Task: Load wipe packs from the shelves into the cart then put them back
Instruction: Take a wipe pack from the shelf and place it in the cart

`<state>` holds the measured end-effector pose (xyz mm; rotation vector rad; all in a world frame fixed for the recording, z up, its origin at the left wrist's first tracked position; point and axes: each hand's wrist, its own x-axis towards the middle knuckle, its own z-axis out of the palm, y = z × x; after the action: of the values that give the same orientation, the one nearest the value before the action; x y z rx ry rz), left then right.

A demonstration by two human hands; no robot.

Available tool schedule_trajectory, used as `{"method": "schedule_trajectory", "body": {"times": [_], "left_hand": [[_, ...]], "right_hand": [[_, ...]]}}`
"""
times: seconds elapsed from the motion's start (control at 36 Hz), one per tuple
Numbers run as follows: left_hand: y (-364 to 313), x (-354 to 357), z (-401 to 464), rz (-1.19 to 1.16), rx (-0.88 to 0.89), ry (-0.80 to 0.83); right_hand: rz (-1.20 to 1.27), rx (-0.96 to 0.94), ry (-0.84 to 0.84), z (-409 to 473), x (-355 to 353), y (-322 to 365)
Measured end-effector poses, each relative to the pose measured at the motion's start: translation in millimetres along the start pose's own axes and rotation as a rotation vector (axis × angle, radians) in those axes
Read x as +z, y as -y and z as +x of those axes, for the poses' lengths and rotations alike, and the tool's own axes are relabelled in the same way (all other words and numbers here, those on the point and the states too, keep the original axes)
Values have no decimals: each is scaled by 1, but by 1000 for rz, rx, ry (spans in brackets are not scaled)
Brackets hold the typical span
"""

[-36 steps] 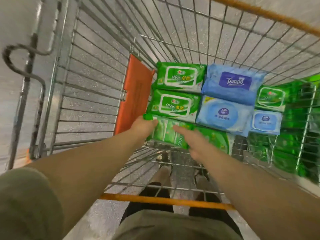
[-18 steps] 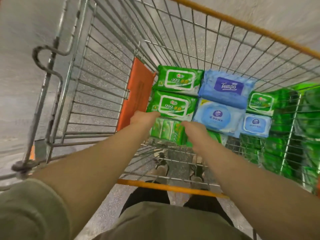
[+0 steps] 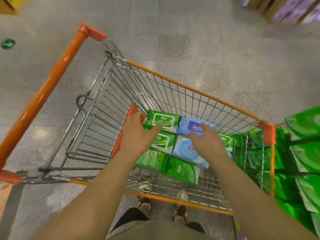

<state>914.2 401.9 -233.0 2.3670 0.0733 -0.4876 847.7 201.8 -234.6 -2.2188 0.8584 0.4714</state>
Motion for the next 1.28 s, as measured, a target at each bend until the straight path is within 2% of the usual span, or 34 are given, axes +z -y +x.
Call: {"method": "schedule_trajectory", "body": {"times": [0.17,0.39,0.56,0.75,1.0,1.17,1.28], "left_hand": [[-45,-38,-23,112,206,2],[-93,-75,-49,128,410,3],[-130,-73,-69,149,575,147],[-171,-61,-120,203,753,309],[-209,-30,-227,294,1006,489],[-213,1,-316,367,1173,510],[-207,21,-384,406,1288,525]], "right_hand": [[-112,-62,-90,-38,-59,17],[-187,-70,-314,-98,-112,34],[-136,-20,-455,-149,-132,15],[-88,74,-608,-228,-147,-19],[-42,306,-780,-351,-156,-97],[-19,416,-907,-446,-144,-152],[111,417,-1002,-516,-125,-183]]}}
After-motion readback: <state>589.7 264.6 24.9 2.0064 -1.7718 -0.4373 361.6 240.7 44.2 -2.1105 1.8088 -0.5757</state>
